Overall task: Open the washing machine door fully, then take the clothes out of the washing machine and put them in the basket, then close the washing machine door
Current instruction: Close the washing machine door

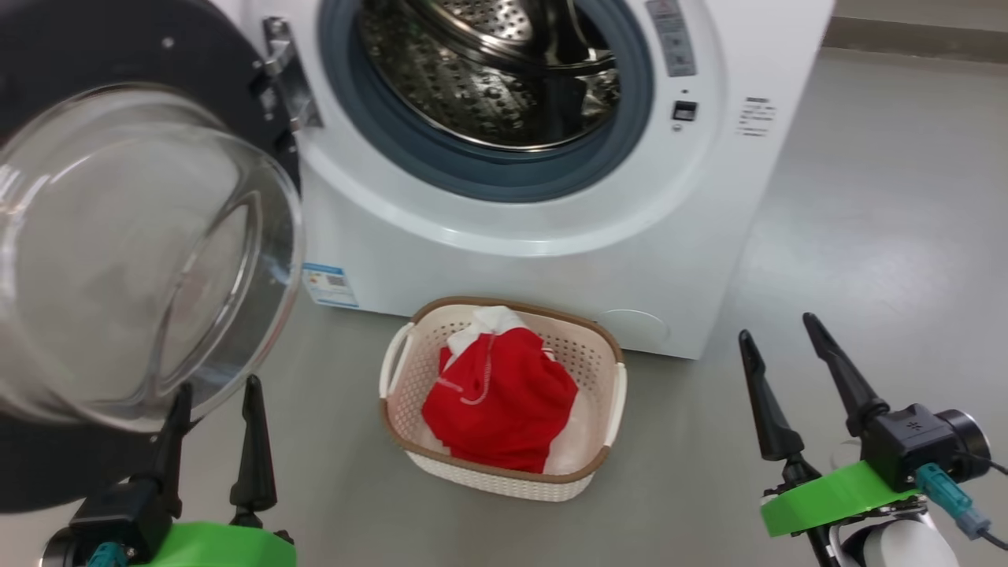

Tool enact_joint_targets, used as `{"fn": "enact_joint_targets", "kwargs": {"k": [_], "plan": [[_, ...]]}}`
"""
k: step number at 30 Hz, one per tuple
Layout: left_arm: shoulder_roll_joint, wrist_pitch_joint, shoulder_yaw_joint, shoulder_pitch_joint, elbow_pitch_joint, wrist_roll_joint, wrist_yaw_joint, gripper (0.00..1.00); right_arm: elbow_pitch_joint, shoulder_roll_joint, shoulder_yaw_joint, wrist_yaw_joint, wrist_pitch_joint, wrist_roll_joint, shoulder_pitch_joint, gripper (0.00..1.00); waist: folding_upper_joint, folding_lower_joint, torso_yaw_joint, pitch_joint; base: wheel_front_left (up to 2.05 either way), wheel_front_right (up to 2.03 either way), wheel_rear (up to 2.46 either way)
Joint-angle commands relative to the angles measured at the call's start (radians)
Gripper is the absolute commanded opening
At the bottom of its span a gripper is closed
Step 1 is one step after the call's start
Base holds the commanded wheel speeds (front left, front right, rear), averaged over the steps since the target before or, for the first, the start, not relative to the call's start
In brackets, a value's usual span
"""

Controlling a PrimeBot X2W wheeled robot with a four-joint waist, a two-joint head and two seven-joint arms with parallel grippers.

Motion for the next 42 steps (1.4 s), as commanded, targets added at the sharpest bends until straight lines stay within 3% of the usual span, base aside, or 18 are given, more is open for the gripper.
{"fn": "enact_joint_targets", "kwargs": {"k": [1, 15, 26, 38, 39, 42], "plan": [[0.022, 0.002, 0.028, -0.006, -0.039, 0.001, 0.008, 1.0, -0.025, -0.008, 0.035, 0.006, -0.006, -0.005, -0.041, 1.0, 0.0, 0.0, 0.052, -0.001, 0.0, 0.0, 0.0], [0.027, 0.024, 0.02, 0.013, -0.087, 0.028, 0.057, 1.0, -0.015, -0.011, 0.104, 0.006, -0.006, -0.009, -0.069, 1.0, 0.0, 0.0, 0.179, -0.013, 0.0, 0.0, 0.0], [0.037, 0.028, 0.028, 0.027, -0.104, 0.035, 0.082, 1.0, -0.007, -0.009, 0.115, 0.006, -0.006, 0.0, -0.079, 1.0, 0.0, 0.0, 0.219, -0.027, 0.0, 0.0, 0.0], [0.049, 0.007, 0.03, 0.031, -0.101, 0.027, 0.082, 1.0, -0.005, -0.008, 0.123, 0.006, -0.006, 0.008, -0.064, 1.0, 0.0, 0.0, 0.222, -0.037, 0.0, 0.0, 0.0], [0.05, 0.007, 0.029, 0.032, -0.1, 0.027, 0.082, 0.65, -0.005, -0.008, 0.123, 0.006, -0.006, 0.009, -0.063, 1.0, 0.0, 0.0, 0.222, -0.039, 0.0, 0.0, 0.0], [0.059, 0.01, 0.022, 0.034, -0.098, 0.037, 0.083, 0.0, -0.003, -0.008, 0.124, 0.006, -0.006, 0.013, -0.058, 1.0, 0.0, 0.0, 0.221, -0.045, 0.0, 0.0, 0.0]]}}
